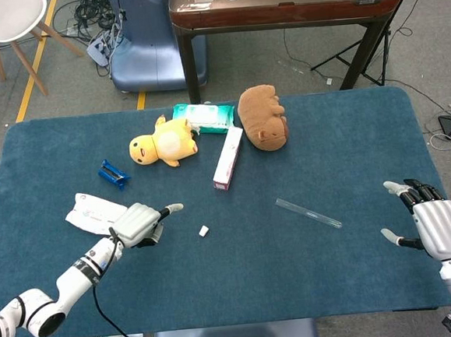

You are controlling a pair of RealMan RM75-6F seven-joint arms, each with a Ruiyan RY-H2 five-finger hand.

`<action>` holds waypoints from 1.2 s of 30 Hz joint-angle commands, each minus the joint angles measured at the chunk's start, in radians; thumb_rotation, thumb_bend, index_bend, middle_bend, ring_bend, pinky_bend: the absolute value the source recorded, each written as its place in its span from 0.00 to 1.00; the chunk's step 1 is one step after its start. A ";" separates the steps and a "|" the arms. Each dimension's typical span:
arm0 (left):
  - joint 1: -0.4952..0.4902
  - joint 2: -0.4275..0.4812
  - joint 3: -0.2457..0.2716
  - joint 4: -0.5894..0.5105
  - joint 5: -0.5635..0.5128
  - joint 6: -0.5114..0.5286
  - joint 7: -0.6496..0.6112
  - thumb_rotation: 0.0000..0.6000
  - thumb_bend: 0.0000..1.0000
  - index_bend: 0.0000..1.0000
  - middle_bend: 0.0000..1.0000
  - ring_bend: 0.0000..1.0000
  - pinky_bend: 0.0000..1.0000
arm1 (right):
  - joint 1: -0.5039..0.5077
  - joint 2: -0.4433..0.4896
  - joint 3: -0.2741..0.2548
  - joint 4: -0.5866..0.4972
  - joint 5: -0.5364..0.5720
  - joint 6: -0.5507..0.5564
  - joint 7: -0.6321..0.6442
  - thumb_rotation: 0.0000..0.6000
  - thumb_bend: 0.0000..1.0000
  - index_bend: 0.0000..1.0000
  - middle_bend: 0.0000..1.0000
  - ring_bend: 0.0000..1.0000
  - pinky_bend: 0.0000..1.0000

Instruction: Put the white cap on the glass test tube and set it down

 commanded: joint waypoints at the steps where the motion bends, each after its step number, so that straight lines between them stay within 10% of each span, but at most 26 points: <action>1: -0.052 -0.038 0.001 0.023 -0.057 -0.066 0.044 1.00 0.74 0.16 1.00 1.00 1.00 | 0.000 -0.002 -0.001 0.003 0.003 -0.002 0.002 1.00 0.15 0.20 0.31 0.17 0.22; 36: -0.228 -0.247 0.074 0.159 -0.384 -0.155 0.303 1.00 0.73 0.16 1.00 1.00 1.00 | -0.028 -0.008 -0.011 0.056 0.035 -0.003 0.061 1.00 0.15 0.20 0.31 0.17 0.22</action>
